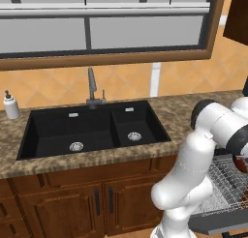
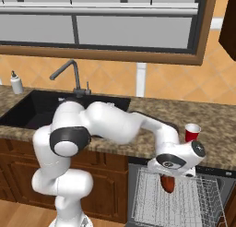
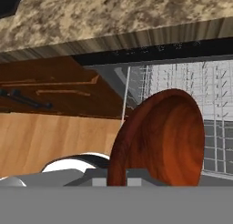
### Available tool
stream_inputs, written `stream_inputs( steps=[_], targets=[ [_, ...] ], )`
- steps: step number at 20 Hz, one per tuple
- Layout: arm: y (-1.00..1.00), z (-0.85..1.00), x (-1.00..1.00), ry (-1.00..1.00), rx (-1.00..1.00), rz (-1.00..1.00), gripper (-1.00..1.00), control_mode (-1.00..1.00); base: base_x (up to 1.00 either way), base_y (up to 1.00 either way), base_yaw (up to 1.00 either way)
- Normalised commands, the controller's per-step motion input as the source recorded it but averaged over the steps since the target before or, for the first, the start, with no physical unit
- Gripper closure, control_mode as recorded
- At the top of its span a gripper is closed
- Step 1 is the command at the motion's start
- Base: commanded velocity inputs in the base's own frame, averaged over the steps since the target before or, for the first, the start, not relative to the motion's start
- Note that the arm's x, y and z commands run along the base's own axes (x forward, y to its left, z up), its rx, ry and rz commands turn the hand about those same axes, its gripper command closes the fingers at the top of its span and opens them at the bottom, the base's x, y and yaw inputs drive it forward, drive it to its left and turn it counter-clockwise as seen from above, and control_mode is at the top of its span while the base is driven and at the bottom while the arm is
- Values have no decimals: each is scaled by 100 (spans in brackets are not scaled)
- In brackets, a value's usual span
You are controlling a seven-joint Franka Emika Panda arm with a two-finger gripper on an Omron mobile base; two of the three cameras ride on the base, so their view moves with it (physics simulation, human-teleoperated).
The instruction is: Pick up the cup and bowl from the counter, place them in the dishwasher, and close the dishwasher door.
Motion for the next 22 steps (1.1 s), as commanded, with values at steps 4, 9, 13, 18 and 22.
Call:
stream_inputs(
  steps=[4,9,13,18,22],
  targets=[
    [0,-76,0,0,6,6,100,-100,0,0,0],
    [-13,-81,0,-6,8,6,100,-100,0,0,0],
    [-51,14,-24,-5,14,2,100,-100,0,0,0],
    [-53,40,-11,-1,17,1,100,-100,0,0,0],
    [-3,-8,0,-4,0,2,100,-100,0,0,0]
  ],
)
